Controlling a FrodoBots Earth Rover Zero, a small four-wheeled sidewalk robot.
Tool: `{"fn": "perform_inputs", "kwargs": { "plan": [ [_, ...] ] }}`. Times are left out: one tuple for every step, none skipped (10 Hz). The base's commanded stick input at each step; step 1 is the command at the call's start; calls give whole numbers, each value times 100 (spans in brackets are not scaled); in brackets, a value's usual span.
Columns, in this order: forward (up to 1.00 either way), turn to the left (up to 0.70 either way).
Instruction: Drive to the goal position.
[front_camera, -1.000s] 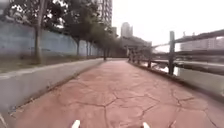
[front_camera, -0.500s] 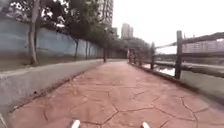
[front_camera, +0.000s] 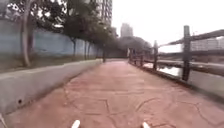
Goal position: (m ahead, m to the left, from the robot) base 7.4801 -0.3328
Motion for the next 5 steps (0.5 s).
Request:
{"fn": "perform_inputs", "kwargs": {
  "plan": [
    [70, 0],
    [70, 0],
    [70, 0],
    [70, 0],
    [70, 0]
  ]
}}
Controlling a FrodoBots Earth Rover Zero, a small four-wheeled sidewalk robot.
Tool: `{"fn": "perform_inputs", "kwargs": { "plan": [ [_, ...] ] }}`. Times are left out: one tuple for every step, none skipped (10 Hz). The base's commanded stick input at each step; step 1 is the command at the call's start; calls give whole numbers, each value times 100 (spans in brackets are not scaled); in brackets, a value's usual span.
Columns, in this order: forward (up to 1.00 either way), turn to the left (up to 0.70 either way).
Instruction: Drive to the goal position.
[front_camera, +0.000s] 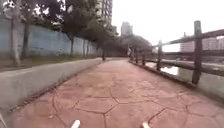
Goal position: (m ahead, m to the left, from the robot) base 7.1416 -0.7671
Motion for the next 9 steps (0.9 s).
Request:
{"fn": "perform_inputs", "kwargs": {
  "plan": [
    [70, 0],
    [70, 0],
    [70, 0],
    [70, 0],
    [70, -3],
    [70, -8],
    [70, -25],
    [70, 0],
    [70, 0]
  ]
}}
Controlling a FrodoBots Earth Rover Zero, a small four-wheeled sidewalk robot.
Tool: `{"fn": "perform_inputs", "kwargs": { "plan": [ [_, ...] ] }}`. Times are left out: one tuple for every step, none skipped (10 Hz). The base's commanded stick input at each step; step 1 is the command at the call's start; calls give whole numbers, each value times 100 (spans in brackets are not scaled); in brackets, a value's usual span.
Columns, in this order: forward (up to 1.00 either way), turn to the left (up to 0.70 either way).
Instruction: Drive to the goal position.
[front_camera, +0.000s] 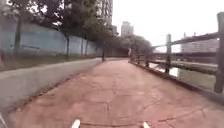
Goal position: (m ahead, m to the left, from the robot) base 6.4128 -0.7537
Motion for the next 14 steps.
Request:
{"fn": "perform_inputs", "kwargs": {
  "plan": [
    [70, 0],
    [70, 0],
    [70, 0],
    [70, 0],
    [70, 0],
    [70, 0],
    [70, 0],
    [70, 0],
    [70, 0],
    [70, 0],
    [70, 0],
    [70, -2],
    [70, -8],
    [70, -33]
  ]
}}
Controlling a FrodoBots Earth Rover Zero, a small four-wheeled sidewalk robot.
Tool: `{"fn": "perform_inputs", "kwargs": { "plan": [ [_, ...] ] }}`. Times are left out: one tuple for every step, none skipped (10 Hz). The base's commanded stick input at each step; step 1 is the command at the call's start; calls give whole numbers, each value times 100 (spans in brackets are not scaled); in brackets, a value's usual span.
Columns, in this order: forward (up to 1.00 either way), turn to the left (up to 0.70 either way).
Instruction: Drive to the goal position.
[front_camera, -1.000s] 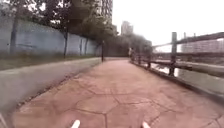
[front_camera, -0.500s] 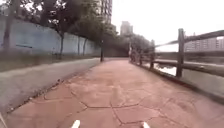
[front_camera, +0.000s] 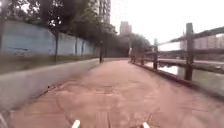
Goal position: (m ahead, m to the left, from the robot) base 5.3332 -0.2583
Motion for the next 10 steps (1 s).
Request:
{"fn": "perform_inputs", "kwargs": {
  "plan": [
    [70, -5],
    [70, 0],
    [70, 0],
    [70, 0],
    [70, 0],
    [70, 0],
    [70, 0],
    [70, 0],
    [70, 0],
    [70, 0]
  ]
}}
